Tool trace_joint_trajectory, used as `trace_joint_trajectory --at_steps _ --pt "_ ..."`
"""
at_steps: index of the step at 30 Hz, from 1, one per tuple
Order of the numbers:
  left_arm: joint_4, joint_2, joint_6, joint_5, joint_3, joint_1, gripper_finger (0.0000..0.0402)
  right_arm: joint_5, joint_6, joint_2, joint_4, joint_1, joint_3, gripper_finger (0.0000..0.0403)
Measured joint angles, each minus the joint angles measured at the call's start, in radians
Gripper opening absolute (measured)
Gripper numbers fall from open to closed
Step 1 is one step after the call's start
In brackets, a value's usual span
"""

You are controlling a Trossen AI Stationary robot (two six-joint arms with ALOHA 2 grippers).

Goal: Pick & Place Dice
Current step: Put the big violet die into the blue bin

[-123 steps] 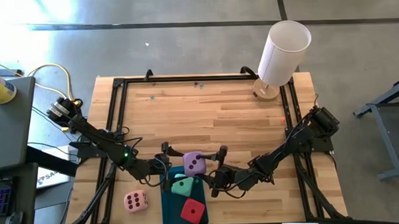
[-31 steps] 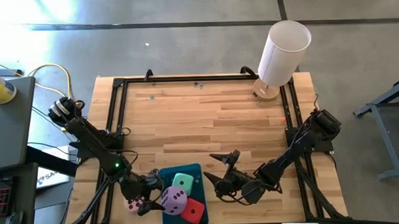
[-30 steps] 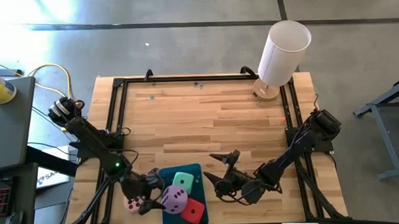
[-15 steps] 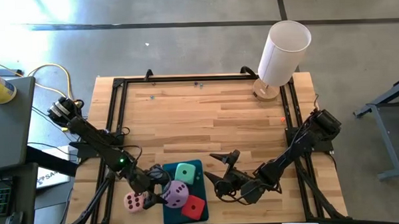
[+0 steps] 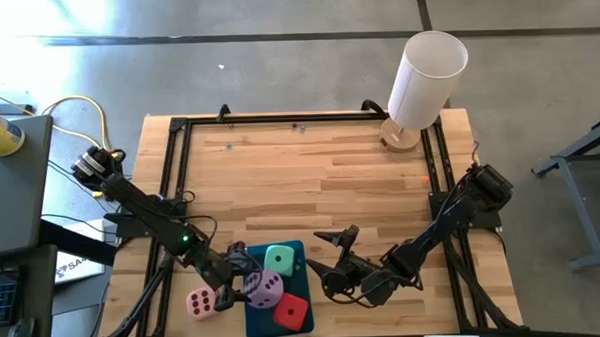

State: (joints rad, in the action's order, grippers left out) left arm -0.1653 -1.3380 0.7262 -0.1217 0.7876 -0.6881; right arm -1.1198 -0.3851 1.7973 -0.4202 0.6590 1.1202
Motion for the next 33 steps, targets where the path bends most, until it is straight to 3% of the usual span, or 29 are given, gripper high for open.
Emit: trace_joint_trajectory --at_steps 7,19,33 --pt "-0.217 0.001 -0.070 -0.014 0.137 0.000 0.0351 -0.002 -0.001 0.000 0.000 -0.001 0.000 0.0366" --pt "-0.229 0.001 -0.200 -0.014 0.186 0.000 0.0351 -0.004 0.000 0.000 0.015 -0.006 0.000 0.0366" --pt "-0.418 0.001 -0.211 -0.010 0.303 0.000 0.0351 -0.007 0.000 0.000 0.014 -0.008 0.000 0.0366"
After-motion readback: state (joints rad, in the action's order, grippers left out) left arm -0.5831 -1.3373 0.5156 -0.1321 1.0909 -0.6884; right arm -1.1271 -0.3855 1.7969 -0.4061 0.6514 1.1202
